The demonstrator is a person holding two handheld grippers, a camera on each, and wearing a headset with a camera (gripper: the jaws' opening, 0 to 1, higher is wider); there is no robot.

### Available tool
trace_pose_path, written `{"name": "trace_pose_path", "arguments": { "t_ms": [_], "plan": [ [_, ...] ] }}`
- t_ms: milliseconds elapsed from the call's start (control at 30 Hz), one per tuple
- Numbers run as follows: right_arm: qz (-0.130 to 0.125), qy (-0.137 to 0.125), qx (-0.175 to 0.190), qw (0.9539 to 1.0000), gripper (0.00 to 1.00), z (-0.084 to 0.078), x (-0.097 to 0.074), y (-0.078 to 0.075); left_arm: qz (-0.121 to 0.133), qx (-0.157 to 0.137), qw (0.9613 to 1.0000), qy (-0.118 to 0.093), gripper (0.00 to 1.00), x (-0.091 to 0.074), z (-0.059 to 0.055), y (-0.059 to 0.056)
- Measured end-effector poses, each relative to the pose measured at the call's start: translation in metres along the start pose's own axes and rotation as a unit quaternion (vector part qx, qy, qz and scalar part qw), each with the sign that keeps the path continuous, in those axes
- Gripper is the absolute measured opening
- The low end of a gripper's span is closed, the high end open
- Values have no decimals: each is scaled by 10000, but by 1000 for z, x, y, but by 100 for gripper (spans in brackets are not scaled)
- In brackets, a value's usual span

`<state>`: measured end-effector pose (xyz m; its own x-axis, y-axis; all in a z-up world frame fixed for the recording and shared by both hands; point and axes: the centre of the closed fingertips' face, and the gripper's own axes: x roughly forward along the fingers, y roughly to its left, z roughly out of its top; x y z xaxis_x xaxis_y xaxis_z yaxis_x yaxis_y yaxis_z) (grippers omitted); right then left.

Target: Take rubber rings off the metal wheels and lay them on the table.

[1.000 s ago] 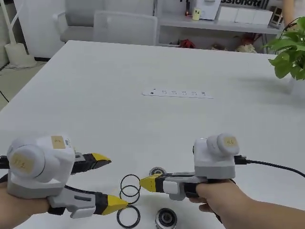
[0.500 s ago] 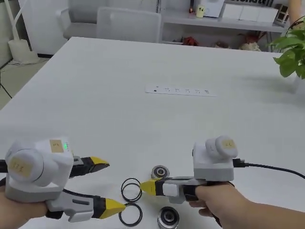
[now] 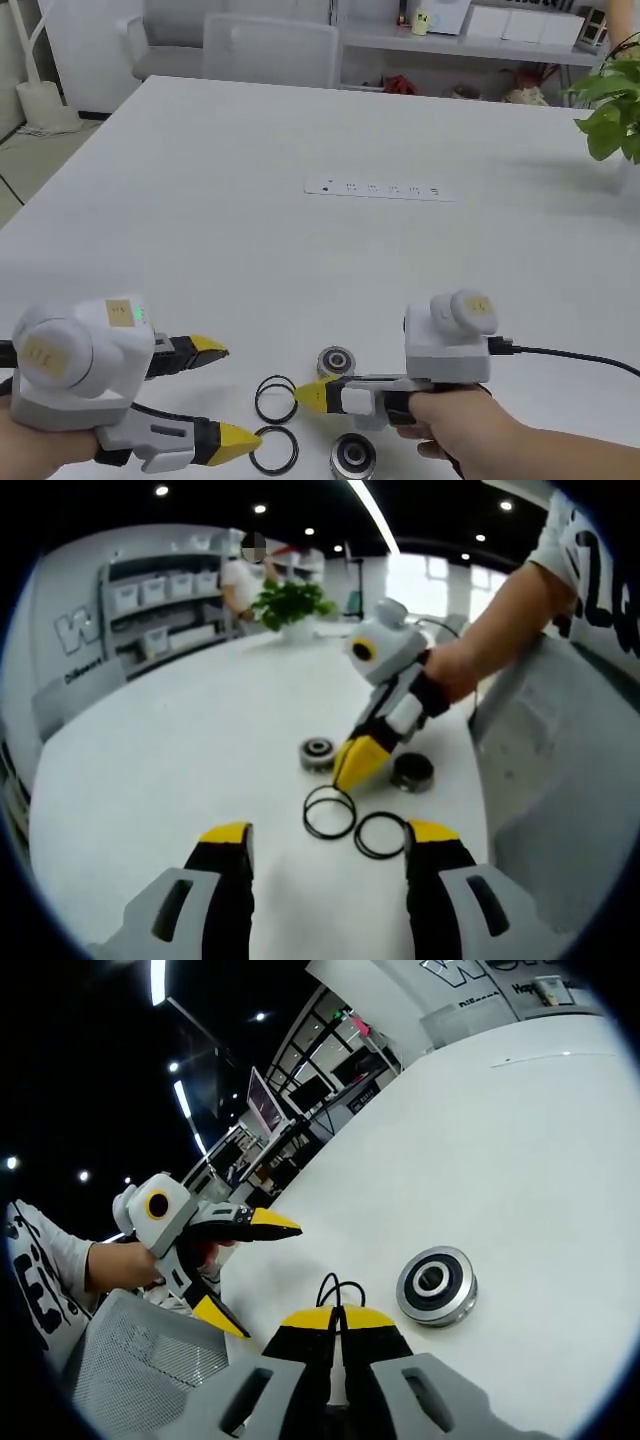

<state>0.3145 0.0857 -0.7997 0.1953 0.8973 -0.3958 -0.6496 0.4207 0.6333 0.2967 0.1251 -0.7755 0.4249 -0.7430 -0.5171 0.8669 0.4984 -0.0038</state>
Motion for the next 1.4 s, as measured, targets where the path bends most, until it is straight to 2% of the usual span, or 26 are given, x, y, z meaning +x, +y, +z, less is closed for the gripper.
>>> {"name": "trace_pose_path", "arguments": {
  "t_ms": [233, 467, 933, 1200, 1400],
  "plan": [
    [13, 37, -17, 10000, 2, -2, 0, 0, -30, 5, 10000, 31, 62, 2, -1, -3],
    [12, 140, -196, 9997, 6, -4, 0, 4, -49, 22, 10000, 68, 62, 2, -2, -6],
    [35, 211, -450, 9988, 15, 0, -5, 13, -40, -18, 10000, 29, 62, 0, 0, -8],
    [73, 207, -670, 9975, 20, 7, -11, 24, -47, -64, 10000, 0, 62, -4, 5, -10],
    [117, 30, -875, 9961, 24, 19, -19, 37, 6, -89, 9999, -136, 61, -13, 18, -13]
  ]
}}
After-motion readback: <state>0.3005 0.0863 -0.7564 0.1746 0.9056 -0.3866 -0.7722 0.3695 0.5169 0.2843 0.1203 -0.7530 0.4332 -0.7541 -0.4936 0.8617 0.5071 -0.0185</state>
